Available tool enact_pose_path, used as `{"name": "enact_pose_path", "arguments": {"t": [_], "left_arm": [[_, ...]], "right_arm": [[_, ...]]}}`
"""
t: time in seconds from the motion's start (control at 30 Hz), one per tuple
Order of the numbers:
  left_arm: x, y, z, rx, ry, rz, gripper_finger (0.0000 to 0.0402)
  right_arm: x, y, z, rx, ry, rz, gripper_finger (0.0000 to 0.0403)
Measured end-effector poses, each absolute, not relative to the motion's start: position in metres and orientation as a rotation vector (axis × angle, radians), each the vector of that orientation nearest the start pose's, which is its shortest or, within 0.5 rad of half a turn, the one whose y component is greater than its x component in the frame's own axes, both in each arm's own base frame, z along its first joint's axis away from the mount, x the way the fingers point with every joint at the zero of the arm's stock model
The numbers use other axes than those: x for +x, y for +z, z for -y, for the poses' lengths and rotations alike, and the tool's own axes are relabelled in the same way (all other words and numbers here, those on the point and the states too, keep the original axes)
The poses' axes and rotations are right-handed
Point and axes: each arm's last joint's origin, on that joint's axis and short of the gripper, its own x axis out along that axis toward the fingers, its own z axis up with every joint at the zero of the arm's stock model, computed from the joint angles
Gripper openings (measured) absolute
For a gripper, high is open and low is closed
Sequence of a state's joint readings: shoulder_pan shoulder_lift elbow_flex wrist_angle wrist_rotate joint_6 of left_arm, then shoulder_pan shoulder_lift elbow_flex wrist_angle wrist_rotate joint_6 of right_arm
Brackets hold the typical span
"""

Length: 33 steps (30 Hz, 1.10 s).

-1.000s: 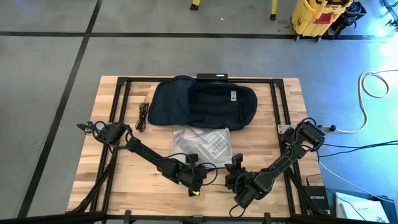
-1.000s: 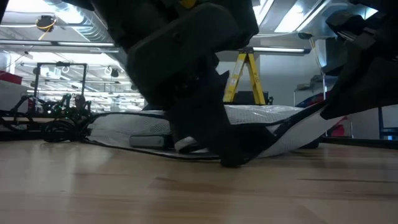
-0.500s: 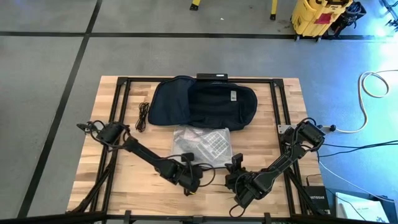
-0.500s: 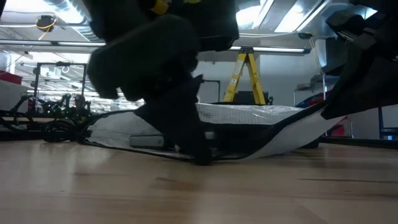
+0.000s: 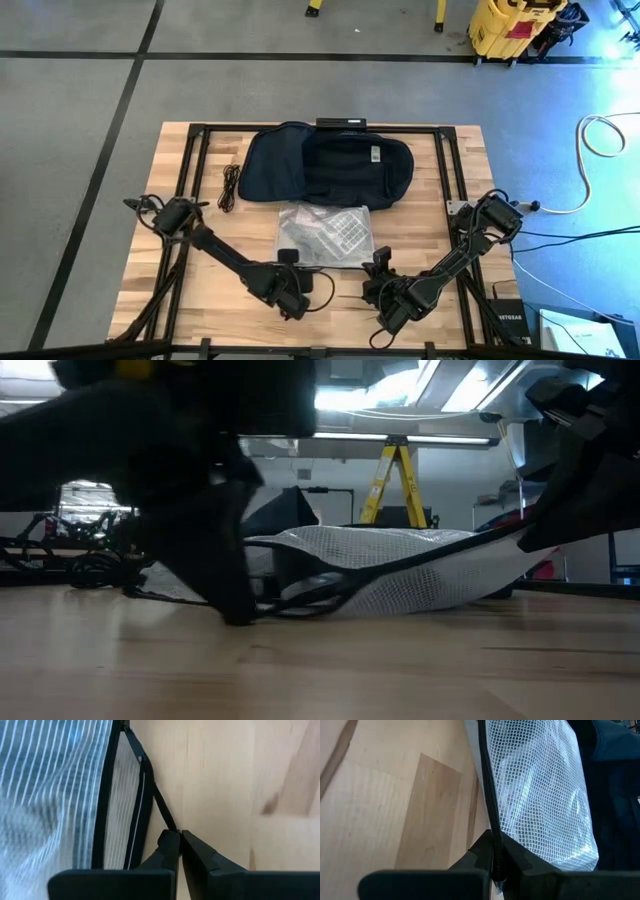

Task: Unpack backpack
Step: Close the transparent zip bag

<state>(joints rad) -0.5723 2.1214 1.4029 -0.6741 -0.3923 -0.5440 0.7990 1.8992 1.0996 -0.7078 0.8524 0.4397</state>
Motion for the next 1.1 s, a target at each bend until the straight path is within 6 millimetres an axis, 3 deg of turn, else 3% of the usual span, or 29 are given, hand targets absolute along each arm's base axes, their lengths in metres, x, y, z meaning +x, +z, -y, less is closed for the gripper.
{"name": "enact_pose_path", "arguments": {"t": [0.73,1.1], "left_arm": [[0.306,0.116,0.223,0.184,0.28,-1.301,0.0],[0.281,0.125,0.212,0.082,0.238,-1.279,0.0]], "right_arm": [[0.241,0.133,-0.218,-0.731,-0.237,-0.968,0.0],[0.237,0.133,-0.222,-0.731,-0.226,-0.959,0.0]]}}
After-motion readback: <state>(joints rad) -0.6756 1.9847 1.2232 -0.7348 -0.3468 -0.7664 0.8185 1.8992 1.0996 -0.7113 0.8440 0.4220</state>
